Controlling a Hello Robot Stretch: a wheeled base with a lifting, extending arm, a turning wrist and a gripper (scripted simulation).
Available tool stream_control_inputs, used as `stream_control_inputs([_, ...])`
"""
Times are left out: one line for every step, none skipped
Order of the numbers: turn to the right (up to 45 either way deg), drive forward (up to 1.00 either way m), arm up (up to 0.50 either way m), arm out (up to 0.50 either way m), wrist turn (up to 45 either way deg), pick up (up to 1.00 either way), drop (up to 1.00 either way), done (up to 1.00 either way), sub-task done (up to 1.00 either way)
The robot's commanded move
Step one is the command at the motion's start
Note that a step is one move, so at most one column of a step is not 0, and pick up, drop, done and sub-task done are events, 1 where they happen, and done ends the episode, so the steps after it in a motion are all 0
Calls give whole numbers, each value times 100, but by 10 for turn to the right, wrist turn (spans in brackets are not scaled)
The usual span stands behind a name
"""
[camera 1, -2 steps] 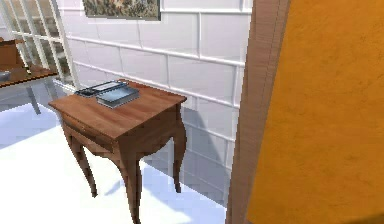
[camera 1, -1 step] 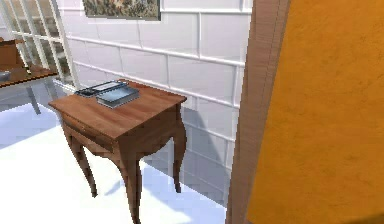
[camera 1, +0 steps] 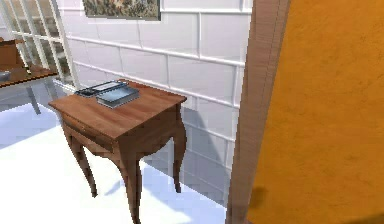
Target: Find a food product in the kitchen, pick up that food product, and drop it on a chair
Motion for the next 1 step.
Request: stream_control_inputs([0,0,0,0,450,0,0,0,0])
